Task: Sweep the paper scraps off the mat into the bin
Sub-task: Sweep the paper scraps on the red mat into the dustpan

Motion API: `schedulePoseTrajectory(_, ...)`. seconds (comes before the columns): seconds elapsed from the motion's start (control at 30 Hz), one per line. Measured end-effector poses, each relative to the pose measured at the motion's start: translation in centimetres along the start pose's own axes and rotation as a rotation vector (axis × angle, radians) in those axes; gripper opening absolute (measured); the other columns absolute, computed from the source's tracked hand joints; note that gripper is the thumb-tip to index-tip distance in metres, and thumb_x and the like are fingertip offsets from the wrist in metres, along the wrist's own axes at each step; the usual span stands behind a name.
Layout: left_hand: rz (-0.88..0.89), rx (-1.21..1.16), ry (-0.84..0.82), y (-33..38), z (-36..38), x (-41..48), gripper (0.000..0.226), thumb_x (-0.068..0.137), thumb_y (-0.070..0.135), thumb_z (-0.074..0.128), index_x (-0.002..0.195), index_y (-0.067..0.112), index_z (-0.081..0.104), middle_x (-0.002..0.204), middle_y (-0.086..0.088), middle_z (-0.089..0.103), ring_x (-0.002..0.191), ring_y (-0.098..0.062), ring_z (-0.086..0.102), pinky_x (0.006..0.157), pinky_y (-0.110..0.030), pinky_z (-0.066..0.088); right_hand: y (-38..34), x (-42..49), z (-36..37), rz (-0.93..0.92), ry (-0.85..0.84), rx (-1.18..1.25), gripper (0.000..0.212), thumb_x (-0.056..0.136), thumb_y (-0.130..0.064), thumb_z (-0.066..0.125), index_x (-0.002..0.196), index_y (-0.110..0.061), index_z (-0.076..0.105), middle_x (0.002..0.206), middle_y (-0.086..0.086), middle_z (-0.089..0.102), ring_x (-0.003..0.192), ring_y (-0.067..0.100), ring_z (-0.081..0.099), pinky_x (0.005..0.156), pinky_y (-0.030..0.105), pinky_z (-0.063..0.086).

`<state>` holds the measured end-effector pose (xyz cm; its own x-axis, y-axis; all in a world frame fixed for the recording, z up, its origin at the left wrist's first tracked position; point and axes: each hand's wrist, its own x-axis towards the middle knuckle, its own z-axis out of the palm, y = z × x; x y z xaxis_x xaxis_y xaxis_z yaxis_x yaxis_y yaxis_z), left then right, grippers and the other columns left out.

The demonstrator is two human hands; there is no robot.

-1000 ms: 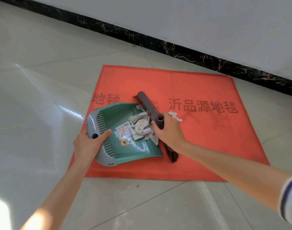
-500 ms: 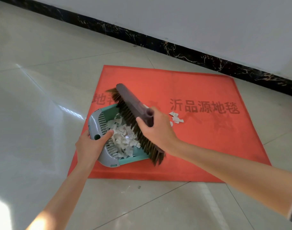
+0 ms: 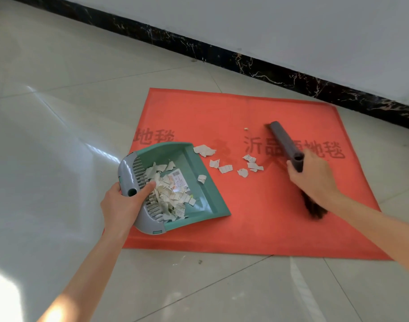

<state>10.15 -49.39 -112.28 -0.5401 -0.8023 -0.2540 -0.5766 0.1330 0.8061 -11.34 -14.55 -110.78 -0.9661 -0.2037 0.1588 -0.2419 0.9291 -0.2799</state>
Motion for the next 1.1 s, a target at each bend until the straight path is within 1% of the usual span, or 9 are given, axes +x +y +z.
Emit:
schedulePoseTrajectory(0.17, -0.002, 0.012, 0.019, -0.1, 0.4, 0.1, 0.052, 0.068, 0.054, 0.081, 0.094, 0.012, 0.064, 0.081, 0.000, 0.067, 0.073, -0.014, 0.064, 0.057, -0.027, 0.046, -3.9, -2.3, 2.9, 0.045, -0.044, 0.263, 0.022, 0.083, -0.022, 0.067, 0.085, -0.008, 0.050, 0.077, 0.013, 0.062, 0.067, 0.035, 0.057, 0.055, 0.033, 0.033)
schedulePoseTrajectory(0.3, -0.008, 0.001, 0.010, 0.1, 0.7, 0.1, 0.050, 0.069, 0.054, 0.081, 0.095, 0.015, 0.064, 0.083, 0.001, 0.068, 0.076, -0.014, 0.064, 0.060, -0.029, 0.048, -7.4, -2.1, 3.7, 0.051, -0.018, 0.390, 0.020, 0.083, -0.026, 0.067, 0.087, -0.010, 0.055, 0.080, 0.010, 0.064, 0.073, 0.033, 0.059, 0.058, 0.034, 0.037)
schedulePoseTrajectory(0.47, 0.002, 0.003, 0.001, 0.3, 0.8, 0.0, 0.045, 0.071, 0.051, 0.080, 0.095, 0.017, 0.063, 0.083, 0.005, 0.067, 0.077, -0.012, 0.064, 0.060, -0.027, 0.047, -11.4, -2.8, 4.6, -0.013, -0.084, 0.467, 0.019, 0.083, -0.029, 0.065, 0.088, -0.013, 0.055, 0.081, 0.006, 0.065, 0.072, 0.028, 0.059, 0.058, 0.033, 0.039)
schedulePoseTrajectory(0.63, -0.006, 0.018, 0.004, 0.0, 0.9, 0.3, 0.047, 0.070, 0.054, 0.080, 0.094, 0.018, 0.062, 0.084, 0.003, 0.067, 0.081, -0.019, 0.065, 0.074, -0.040, 0.055, -14.3, -4.1, 4.8, -0.137, -0.196, 0.525, 0.019, 0.086, -0.029, 0.064, 0.085, -0.016, 0.051, 0.075, -0.003, 0.057, 0.065, 0.015, 0.052, 0.055, 0.027, 0.039)
schedulePoseTrajectory(0.8, -0.010, 0.002, 0.003, 0.0, 0.8, 0.2, 0.046, 0.070, 0.053, 0.080, 0.094, 0.018, 0.063, 0.084, 0.003, 0.068, 0.078, -0.015, 0.065, 0.064, -0.032, 0.050, -15.0, -4.3, 2.8, -0.138, -0.227, 0.654, 0.017, 0.086, -0.030, 0.068, 0.086, -0.018, 0.056, 0.069, -0.010, 0.057, 0.060, 0.001, 0.054, 0.054, 0.014, 0.037)
schedulePoseTrajectory(0.87, -0.010, -0.007, -0.003, 0.0, 0.8, 0.1, 0.046, 0.071, 0.053, 0.080, 0.096, 0.018, 0.063, 0.085, 0.003, 0.068, 0.078, -0.013, 0.065, 0.061, -0.029, 0.049, -14.6, -3.2, 0.7, -0.126, -0.154, 0.698, 0.016, 0.085, -0.026, 0.070, 0.085, -0.017, 0.057, 0.066, -0.016, 0.053, 0.058, -0.006, 0.052, 0.055, 0.008, 0.036)
schedulePoseTrajectory(0.97, 0.000, -0.010, -0.010, 0.1, 0.8, 0.0, 0.046, 0.071, 0.052, 0.080, 0.096, 0.019, 0.063, 0.084, 0.004, 0.067, 0.078, -0.011, 0.064, 0.061, -0.027, 0.049, -12.3, -0.4, -2.4, -0.119, 0.104, 0.551, 0.017, 0.082, -0.024, 0.073, 0.089, -0.014, 0.062, 0.070, -0.012, 0.054, 0.062, 0.001, 0.047, 0.057, 0.011, 0.030)
schedulePoseTrajectory(1.03, 0.008, -0.014, -0.011, 0.1, 0.7, 0.0, 0.043, 0.071, 0.051, 0.080, 0.096, 0.020, 0.062, 0.084, 0.006, 0.067, 0.077, -0.009, 0.064, 0.061, -0.026, 0.048, -9.3, 1.1, -3.3, -0.082, 0.127, 0.414, 0.023, 0.084, -0.025, 0.070, 0.098, -0.008, 0.062, 0.079, -0.002, 0.058, 0.071, 0.015, 0.051, 0.061, 0.016, 0.030)
schedulePoseTrajectory(1.1, 0.017, -0.019, -0.014, 0.1, 0.7, 0.1, 0.042, 0.071, 0.050, 0.080, 0.095, 0.021, 0.061, 0.084, 0.007, 0.066, 0.077, -0.009, 0.063, 0.063, -0.028, 0.050, -5.7, 1.1, -3.0, -0.028, 0.090, 0.260, 0.027, 0.085, -0.025, 0.068, 0.102, -0.005, 0.060, 0.086, 0.011, 0.064, 0.078, 0.028, 0.060, 0.066, 0.029, 0.039)
